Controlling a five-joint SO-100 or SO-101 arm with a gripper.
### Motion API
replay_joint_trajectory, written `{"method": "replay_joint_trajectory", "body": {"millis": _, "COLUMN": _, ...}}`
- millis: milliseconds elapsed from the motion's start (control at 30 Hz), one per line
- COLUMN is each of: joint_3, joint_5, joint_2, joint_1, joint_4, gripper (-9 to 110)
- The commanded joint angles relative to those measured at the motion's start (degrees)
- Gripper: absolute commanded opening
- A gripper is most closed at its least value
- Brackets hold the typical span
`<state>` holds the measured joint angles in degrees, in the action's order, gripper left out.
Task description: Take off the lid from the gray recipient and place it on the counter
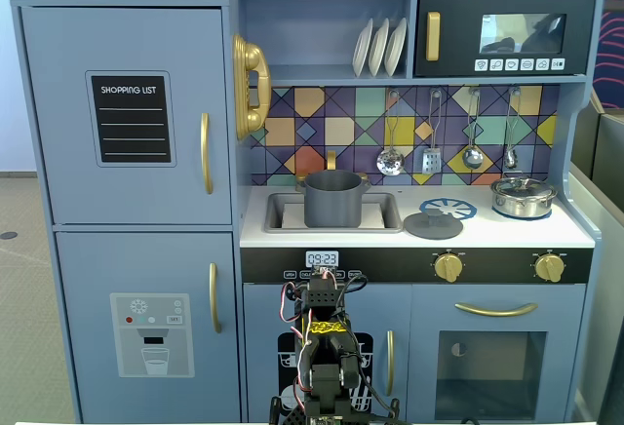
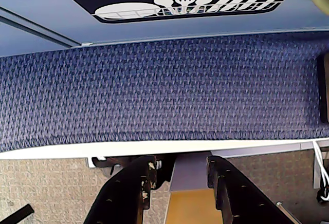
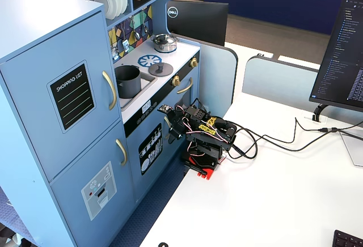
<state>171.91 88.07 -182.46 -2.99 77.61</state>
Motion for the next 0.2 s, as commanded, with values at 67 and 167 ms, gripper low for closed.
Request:
{"method": "replay_joint_trajectory", "body": {"millis": 67, "joint_3": 0.09, "joint_5": -0.44, "joint_2": 0.35, "joint_1": 0.88, "joint_4": 10.02, "gripper": 3}}
{"method": "replay_joint_trajectory", "body": {"millis": 167, "joint_3": 0.09, "joint_5": -0.44, "joint_2": 0.35, "joint_1": 0.88, "joint_4": 10.02, "gripper": 4}}
